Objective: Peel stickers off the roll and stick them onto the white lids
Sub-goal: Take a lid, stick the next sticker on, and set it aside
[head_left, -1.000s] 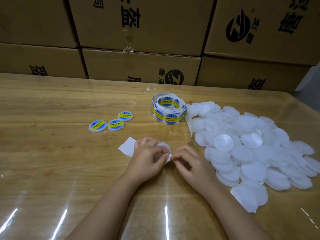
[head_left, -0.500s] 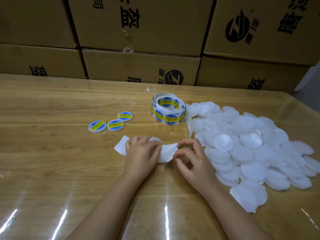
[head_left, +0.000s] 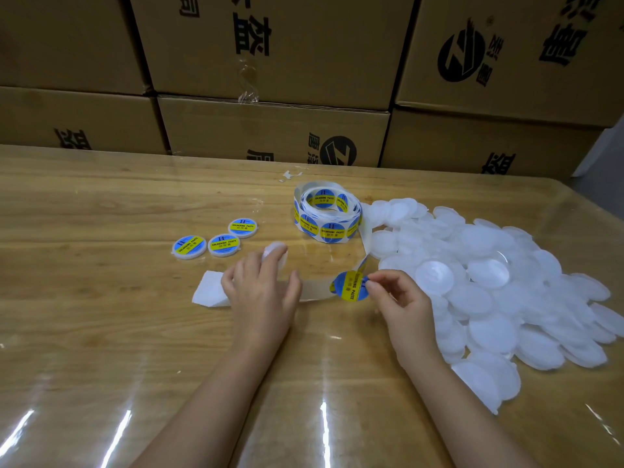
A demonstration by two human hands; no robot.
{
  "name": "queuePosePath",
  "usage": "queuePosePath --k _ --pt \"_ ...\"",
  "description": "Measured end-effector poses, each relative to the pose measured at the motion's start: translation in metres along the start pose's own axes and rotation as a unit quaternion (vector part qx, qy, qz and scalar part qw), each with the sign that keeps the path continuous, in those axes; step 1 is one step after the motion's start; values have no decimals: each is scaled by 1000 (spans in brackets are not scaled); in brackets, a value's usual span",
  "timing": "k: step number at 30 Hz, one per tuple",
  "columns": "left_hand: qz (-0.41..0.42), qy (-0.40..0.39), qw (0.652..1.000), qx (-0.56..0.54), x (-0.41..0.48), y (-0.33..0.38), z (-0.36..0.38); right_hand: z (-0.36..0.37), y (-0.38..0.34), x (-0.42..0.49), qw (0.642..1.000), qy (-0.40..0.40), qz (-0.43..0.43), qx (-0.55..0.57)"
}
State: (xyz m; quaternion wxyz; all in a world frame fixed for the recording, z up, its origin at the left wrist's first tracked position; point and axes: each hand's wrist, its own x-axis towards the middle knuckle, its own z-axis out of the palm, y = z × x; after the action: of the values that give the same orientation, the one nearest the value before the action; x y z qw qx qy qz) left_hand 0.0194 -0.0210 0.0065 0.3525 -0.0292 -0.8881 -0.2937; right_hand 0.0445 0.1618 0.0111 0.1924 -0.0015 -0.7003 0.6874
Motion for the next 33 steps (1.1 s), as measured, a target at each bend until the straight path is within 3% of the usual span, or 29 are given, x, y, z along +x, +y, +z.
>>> queuePosePath --k 5,7,11,13,19,33 --pt "38 -4 965 -260 -3 15 -8 -7 -2 9 981 13 109 157" --pt "-35 -38 935 -352 -5 23 -7 -7 -2 9 976 9 120 182" --pt "-212 -194 766 -575 -7 30 -3 -6 -3 9 976 3 115 187" --pt "-233 -232 738 -589 -7 26 -2 -6 -4 8 978 5 108 178" --pt "-258 -258 735 -571 -6 18 3 -3 -5 4 991 9 79 108" --pt "-216 -295 736 -569 -10 19 6 1 0 1 999 -22 34 30"
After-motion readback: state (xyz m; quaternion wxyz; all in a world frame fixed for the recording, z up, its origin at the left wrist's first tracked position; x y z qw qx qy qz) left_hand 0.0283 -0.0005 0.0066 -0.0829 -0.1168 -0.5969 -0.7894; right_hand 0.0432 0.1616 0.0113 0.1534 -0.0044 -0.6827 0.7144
